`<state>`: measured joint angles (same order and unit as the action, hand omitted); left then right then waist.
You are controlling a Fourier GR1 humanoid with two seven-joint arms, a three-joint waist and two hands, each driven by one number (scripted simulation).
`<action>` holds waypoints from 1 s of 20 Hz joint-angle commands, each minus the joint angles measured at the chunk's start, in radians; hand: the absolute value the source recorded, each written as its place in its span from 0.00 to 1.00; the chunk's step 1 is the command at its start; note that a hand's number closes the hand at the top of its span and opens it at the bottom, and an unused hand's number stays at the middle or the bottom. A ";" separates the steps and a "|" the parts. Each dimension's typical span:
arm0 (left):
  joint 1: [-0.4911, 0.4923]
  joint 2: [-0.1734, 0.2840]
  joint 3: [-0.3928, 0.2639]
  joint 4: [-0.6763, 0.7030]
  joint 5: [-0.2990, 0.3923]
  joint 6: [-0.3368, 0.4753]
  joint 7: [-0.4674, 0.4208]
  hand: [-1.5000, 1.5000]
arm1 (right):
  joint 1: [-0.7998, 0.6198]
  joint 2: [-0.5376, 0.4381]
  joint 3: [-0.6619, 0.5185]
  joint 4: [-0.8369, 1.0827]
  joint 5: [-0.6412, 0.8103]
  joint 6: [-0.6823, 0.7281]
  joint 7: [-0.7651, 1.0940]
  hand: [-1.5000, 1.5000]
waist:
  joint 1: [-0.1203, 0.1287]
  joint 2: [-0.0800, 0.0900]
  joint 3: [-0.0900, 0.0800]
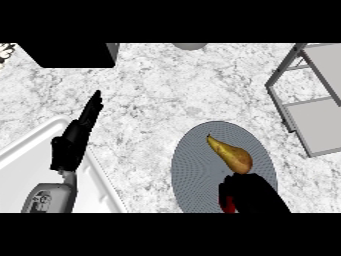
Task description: Pick the can from the placemat and place it in the tiered shelf
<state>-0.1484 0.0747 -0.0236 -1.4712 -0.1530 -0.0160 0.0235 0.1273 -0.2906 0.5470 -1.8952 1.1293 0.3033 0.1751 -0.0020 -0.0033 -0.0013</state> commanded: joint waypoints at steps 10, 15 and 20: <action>-0.019 0.027 0.034 0.008 0.014 -0.013 0.013 0.50 | 0.343 0.075 -0.280 -0.318 -0.420 -0.134 -0.037 1.00 | -0.026 0.001 0.002; 0.009 0.028 0.034 0.024 0.005 -0.009 -0.032 0.50 | 0.478 0.067 -0.292 -0.601 -0.476 -0.128 -0.003 1.00 | -0.018 -0.001 0.001; 0.002 -0.020 -0.019 -0.019 -0.022 0.017 0.018 0.50 | 0.443 0.093 -0.402 -0.708 -0.541 -0.099 0.094 1.00 | -0.013 -0.001 0.000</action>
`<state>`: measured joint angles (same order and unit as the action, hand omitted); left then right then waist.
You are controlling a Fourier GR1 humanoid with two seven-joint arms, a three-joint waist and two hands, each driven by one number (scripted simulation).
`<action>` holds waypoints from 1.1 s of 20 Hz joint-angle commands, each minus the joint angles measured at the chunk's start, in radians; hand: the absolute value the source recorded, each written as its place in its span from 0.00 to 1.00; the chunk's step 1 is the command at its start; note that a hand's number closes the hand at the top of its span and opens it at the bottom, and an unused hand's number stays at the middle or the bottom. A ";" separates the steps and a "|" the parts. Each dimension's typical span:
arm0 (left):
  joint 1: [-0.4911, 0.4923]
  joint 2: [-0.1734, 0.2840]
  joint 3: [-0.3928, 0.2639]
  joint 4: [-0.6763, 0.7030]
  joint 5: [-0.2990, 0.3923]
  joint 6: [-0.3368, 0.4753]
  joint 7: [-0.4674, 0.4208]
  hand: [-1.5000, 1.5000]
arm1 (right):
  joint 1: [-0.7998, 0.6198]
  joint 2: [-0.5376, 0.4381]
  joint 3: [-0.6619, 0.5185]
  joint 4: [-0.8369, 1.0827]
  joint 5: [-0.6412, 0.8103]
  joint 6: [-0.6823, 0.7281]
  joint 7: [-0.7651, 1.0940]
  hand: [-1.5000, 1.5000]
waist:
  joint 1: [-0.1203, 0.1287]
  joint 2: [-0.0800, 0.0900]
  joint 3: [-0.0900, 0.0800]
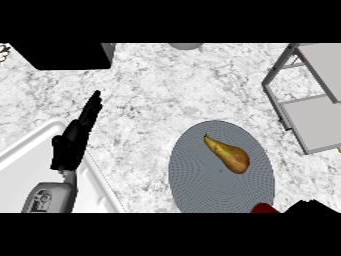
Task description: Pick the can from the placemat and place it in the tiered shelf
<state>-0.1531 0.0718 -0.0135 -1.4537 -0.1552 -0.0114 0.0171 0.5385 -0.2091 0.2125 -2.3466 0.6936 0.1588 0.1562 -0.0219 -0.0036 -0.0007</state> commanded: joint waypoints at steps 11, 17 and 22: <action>0.020 0.001 -0.015 -0.037 -0.005 -0.008 0.013 0.50 | -0.238 -0.004 -0.330 -0.289 -0.125 0.021 0.288 1.00 | 0.008 -0.003 -0.002; -0.001 0.009 0.008 -0.009 0.011 -0.016 0.009 0.50 | -0.535 -0.102 -0.505 -0.198 -0.228 0.095 0.445 1.00 | 0.012 -0.001 -0.002; -0.006 -0.008 -0.002 0.002 -0.006 0.004 0.008 0.50 | -0.764 -0.198 -0.627 -0.125 -0.290 0.179 0.587 1.00 | 0.012 -0.002 -0.001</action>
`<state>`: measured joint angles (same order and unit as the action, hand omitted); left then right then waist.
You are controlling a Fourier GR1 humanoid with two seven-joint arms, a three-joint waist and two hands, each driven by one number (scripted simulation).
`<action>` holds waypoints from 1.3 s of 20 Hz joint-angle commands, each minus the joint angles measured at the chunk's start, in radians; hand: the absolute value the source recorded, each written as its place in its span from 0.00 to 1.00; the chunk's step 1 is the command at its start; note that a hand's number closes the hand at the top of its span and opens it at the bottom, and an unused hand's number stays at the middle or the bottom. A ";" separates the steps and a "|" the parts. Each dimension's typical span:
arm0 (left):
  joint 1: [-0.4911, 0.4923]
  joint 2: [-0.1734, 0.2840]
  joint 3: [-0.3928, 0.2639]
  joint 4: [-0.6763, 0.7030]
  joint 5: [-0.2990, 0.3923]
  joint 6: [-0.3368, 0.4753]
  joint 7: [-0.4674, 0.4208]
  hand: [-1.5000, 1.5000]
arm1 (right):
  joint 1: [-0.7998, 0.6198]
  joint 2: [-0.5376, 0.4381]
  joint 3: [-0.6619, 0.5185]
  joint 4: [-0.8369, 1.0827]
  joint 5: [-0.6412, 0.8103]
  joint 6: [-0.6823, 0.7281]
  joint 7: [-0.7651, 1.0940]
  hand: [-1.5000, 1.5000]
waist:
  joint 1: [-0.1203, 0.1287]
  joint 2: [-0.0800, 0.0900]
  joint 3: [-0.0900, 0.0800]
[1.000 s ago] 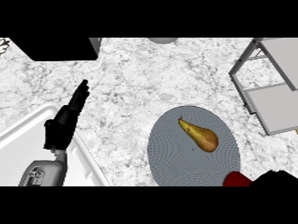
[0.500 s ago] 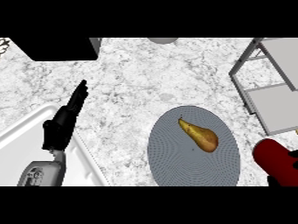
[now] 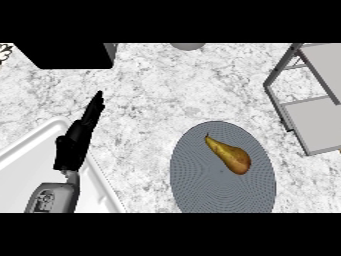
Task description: Pick the can from the placemat and place it in the tiered shelf
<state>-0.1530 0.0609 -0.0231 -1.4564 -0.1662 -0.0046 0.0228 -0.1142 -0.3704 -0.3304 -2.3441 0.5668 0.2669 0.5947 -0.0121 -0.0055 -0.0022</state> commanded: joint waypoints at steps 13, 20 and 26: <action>-0.019 0.000 0.001 -0.040 0.010 -0.021 0.044 0.50 | -0.364 -0.307 -0.208 0.274 -0.168 0.046 0.015 1.00 | 0.019 0.006 0.002; -0.047 -0.007 0.016 0.077 -0.013 0.003 -0.059 0.50 | -0.359 -0.324 -0.168 0.443 -0.051 -0.057 -0.151 1.00 | 0.015 0.008 0.002; 0.005 0.005 -0.004 -0.038 0.009 -0.039 0.012 0.50 | -0.337 -0.277 -0.058 0.583 0.081 -0.235 -0.412 1.00 | 0.026 0.008 0.003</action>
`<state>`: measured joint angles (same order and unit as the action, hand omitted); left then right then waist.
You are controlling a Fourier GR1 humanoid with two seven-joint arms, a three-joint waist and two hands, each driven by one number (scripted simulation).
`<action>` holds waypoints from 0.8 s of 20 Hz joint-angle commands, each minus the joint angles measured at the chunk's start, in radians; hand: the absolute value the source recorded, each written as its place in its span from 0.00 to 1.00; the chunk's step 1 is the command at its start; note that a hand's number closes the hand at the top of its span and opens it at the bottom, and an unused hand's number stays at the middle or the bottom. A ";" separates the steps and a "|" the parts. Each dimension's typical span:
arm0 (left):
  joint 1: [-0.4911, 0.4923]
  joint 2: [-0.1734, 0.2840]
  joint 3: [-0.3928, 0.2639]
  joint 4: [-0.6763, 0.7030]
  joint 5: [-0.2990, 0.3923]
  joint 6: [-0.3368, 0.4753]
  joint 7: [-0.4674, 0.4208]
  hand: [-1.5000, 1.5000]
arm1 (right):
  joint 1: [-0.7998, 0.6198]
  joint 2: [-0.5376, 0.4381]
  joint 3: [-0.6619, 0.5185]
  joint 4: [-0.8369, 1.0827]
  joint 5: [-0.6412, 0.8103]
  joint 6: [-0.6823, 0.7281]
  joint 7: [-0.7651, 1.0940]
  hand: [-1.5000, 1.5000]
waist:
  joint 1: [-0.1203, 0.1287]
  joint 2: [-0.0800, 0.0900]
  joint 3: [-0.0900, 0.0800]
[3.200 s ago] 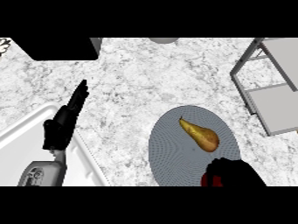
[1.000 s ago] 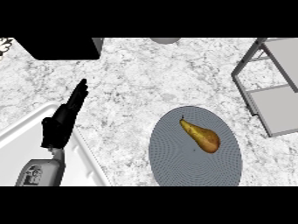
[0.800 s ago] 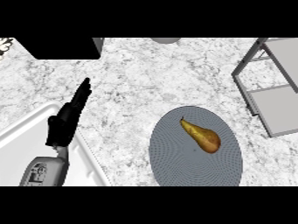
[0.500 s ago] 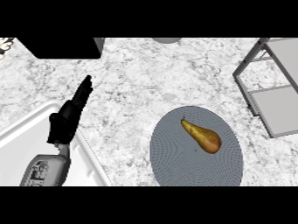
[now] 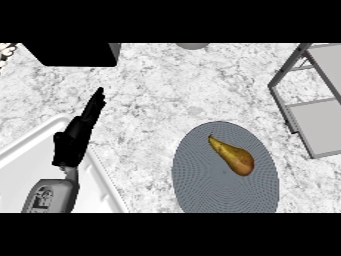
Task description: Pick the can from the placemat and place it in the tiered shelf
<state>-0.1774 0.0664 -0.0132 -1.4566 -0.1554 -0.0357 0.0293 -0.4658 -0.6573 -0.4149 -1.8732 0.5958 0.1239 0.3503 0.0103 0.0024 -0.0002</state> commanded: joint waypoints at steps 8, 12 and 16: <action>-0.015 0.008 0.006 -0.029 0.001 -0.004 0.037 0.50 | -0.120 0.156 -0.047 0.279 -0.114 -0.216 -0.171 1.00 | 0.002 0.000 0.001; 0.058 -0.016 -0.014 -0.060 -0.008 0.011 0.013 0.50 | -0.155 0.112 -0.068 0.404 -0.165 -0.214 -0.252 1.00 | -0.003 -0.002 0.000; 0.034 -0.018 -0.013 -0.022 -0.019 0.013 0.011 0.50 | -0.140 0.124 -0.044 0.476 -0.164 -0.272 -0.352 1.00 | -0.006 -0.001 0.000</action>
<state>-0.1416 0.0500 -0.0306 -1.4898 -0.1704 -0.0271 0.0373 -0.6221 -0.5578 -0.4670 -1.4556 0.4494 -0.0981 0.0795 0.0077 0.0005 -0.0003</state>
